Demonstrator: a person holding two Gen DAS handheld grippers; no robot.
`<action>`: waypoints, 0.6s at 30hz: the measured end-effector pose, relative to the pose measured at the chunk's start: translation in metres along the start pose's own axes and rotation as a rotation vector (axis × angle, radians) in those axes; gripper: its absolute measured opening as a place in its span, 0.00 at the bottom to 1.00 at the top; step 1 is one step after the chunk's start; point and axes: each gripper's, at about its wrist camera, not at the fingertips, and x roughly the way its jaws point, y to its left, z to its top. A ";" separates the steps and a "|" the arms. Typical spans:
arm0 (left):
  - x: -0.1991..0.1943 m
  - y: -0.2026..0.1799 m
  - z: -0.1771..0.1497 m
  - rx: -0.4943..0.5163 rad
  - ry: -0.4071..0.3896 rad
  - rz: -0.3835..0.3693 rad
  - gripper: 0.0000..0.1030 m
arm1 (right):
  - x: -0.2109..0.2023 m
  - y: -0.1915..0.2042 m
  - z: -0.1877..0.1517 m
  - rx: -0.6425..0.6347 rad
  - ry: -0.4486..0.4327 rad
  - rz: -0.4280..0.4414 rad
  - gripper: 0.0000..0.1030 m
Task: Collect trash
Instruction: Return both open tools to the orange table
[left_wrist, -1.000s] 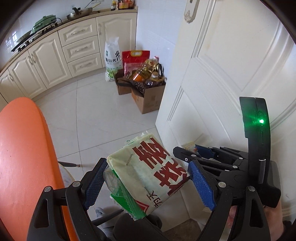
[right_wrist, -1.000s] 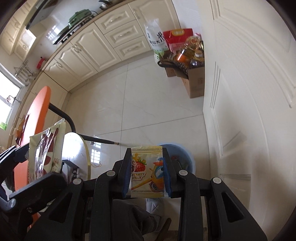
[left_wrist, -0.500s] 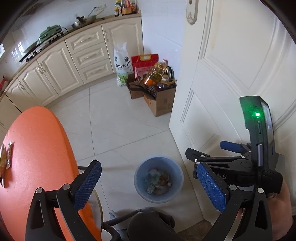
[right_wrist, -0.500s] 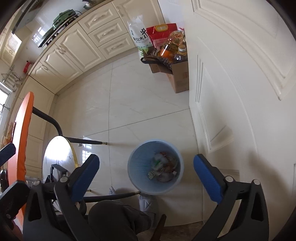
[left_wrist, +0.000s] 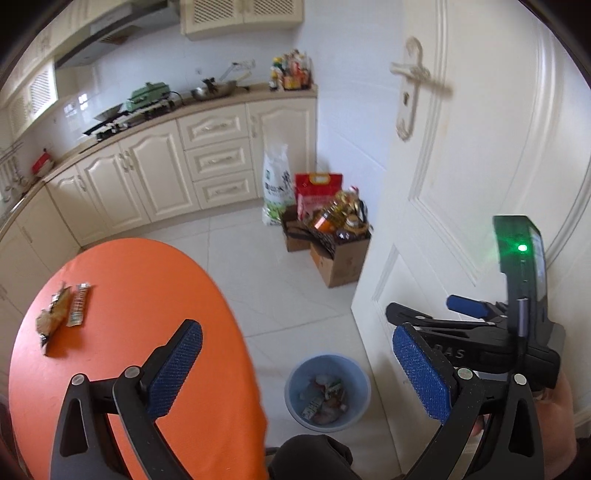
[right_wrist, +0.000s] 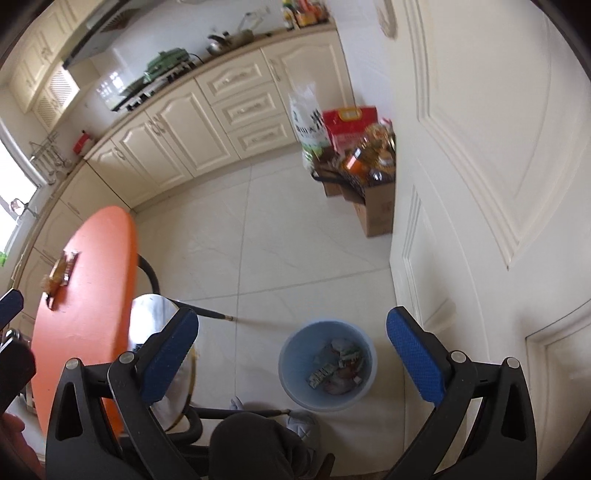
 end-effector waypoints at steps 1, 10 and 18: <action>-0.010 0.006 -0.004 -0.018 -0.016 0.006 0.99 | -0.009 0.009 0.002 -0.013 -0.020 0.009 1.00; -0.092 0.057 -0.060 -0.144 -0.129 0.099 0.99 | -0.077 0.097 0.010 -0.158 -0.155 0.089 1.00; -0.169 0.082 -0.109 -0.257 -0.212 0.199 0.99 | -0.125 0.178 -0.002 -0.298 -0.245 0.180 1.00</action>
